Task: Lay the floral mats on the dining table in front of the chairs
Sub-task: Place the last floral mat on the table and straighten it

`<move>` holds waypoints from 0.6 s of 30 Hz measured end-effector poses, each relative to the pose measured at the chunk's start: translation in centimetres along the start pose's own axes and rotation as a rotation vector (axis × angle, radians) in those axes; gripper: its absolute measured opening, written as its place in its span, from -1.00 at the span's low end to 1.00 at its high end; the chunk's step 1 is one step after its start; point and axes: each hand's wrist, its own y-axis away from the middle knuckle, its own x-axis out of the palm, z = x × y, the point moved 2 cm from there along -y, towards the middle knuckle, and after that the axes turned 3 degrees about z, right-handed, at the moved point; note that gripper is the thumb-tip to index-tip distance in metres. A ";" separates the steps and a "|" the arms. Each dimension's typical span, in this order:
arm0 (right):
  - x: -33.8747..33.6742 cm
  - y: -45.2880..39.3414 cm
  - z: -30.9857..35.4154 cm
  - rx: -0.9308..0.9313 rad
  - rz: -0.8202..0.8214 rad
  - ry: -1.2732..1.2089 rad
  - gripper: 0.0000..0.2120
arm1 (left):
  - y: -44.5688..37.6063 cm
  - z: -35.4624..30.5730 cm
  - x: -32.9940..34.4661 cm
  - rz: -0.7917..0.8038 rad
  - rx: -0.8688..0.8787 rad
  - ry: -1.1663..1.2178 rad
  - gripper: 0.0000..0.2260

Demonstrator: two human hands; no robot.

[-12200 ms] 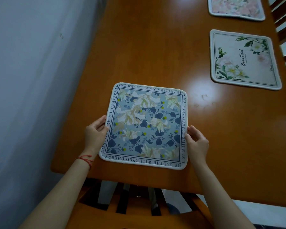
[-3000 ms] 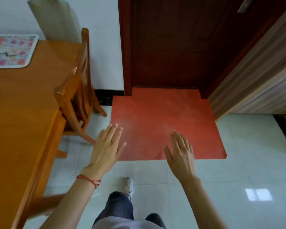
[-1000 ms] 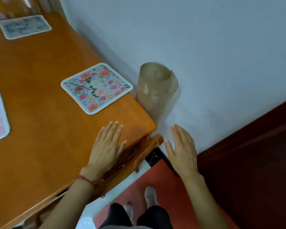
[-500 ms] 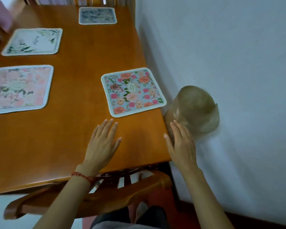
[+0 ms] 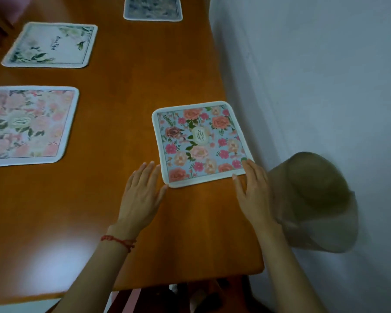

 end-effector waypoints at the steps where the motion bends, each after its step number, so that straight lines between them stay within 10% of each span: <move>1: 0.4 -1.0 -0.2 0.018 0.005 -0.012 -0.54 | -0.8 0.3 0.1 -0.002 -0.009 0.016 -0.36; 18: 7.2 -14.1 -4.4 0.275 -0.027 -0.113 -0.63 | -10.5 1.5 3.9 -0.142 -0.289 0.638 -0.60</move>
